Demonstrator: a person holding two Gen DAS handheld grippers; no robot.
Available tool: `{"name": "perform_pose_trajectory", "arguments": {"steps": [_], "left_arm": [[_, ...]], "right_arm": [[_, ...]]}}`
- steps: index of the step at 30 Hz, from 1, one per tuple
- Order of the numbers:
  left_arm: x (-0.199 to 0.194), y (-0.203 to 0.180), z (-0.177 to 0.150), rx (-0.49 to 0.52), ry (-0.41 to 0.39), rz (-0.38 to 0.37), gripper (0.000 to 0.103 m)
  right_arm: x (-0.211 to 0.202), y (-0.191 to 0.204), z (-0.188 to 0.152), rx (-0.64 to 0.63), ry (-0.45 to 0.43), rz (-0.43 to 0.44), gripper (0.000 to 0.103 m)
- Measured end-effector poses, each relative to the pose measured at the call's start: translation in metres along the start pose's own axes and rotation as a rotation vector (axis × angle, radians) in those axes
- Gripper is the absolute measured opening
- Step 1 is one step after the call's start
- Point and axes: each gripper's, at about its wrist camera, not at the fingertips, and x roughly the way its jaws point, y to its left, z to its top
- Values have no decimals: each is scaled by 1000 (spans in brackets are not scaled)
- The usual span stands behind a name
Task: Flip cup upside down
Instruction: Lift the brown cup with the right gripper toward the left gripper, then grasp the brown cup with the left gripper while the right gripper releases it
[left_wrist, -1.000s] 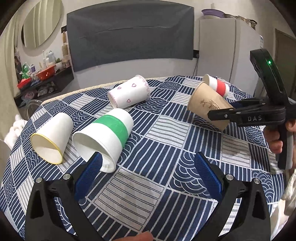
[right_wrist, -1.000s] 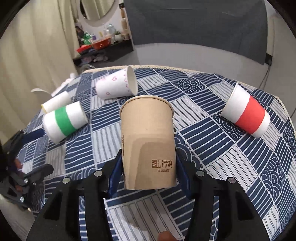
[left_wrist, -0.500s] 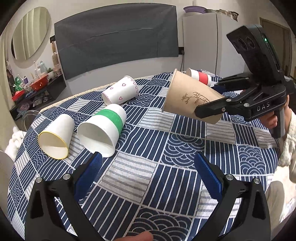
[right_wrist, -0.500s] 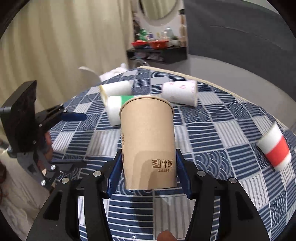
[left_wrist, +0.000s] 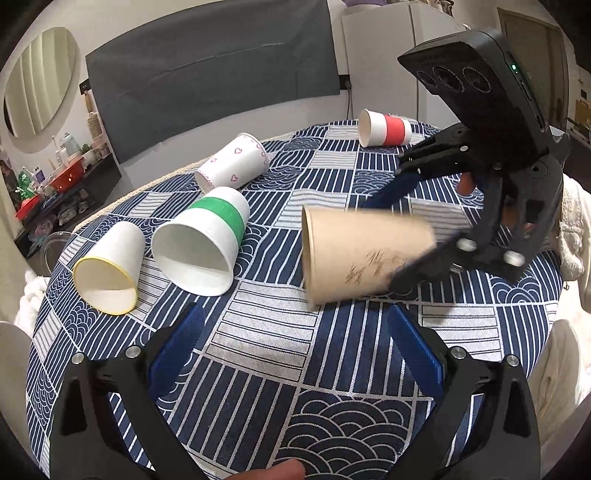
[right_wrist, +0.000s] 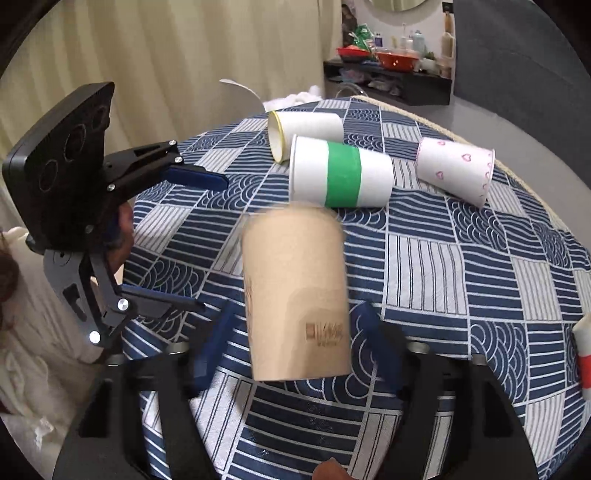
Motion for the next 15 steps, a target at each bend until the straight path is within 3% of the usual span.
{"name": "perform_pose_trajectory", "arguments": {"steps": [15], "left_arm": [[7,-4,2,45,20,-32,97]], "right_arm": [[-31,-2,-17,37,-60,-46,89]]}}
